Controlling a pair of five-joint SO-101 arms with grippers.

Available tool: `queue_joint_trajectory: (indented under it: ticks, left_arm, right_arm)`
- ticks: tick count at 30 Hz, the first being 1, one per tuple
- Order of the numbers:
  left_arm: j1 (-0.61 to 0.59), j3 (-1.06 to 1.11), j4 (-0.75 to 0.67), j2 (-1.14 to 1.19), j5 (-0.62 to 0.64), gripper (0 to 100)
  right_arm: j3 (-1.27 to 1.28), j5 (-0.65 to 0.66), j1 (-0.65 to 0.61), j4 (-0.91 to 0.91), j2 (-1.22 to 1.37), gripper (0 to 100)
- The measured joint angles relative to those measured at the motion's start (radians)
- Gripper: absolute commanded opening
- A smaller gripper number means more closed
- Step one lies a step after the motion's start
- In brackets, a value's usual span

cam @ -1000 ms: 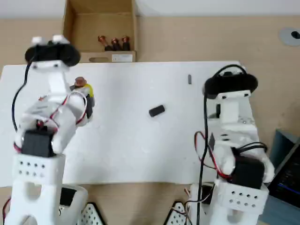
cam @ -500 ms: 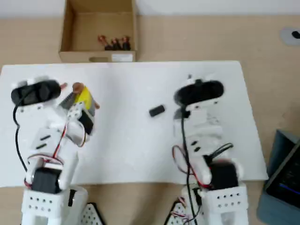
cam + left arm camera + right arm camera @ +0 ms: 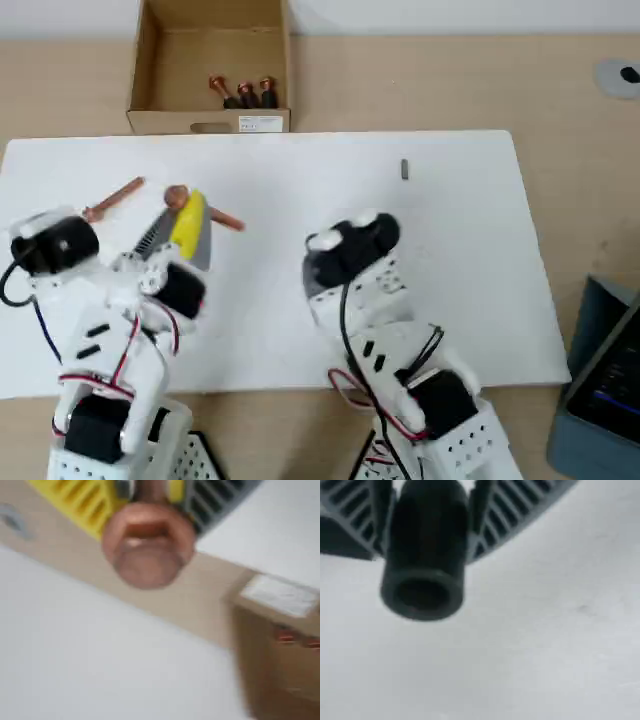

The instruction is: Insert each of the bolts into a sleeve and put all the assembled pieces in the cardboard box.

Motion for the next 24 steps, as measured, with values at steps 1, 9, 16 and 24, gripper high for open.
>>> queue_joint_trajectory:
  ticks: [1, 9, 16, 24]
  left_arm:
    - [0.023, 0.0, 0.0, -0.014, 0.005, 0]
    - [0.138, 0.0, 0.0, -0.031, 0.006, 0]
    - [0.157, 0.0, 0.011, -0.031, 0.0, 0]
    - [0.207, 0.0, 0.061, -0.031, -0.041, 0]
  right_arm:
    - [0.009, 0.0, -0.02, 0.0, -0.018, 0.9]
    - [0.092, 0.129, -0.097, 0.0, -0.153, 0.9]
    - [0.129, 0.239, -0.097, 0.0, -0.175, 0.9]
    - [0.13, 0.279, -0.097, 0.0, -0.175, 0.9]
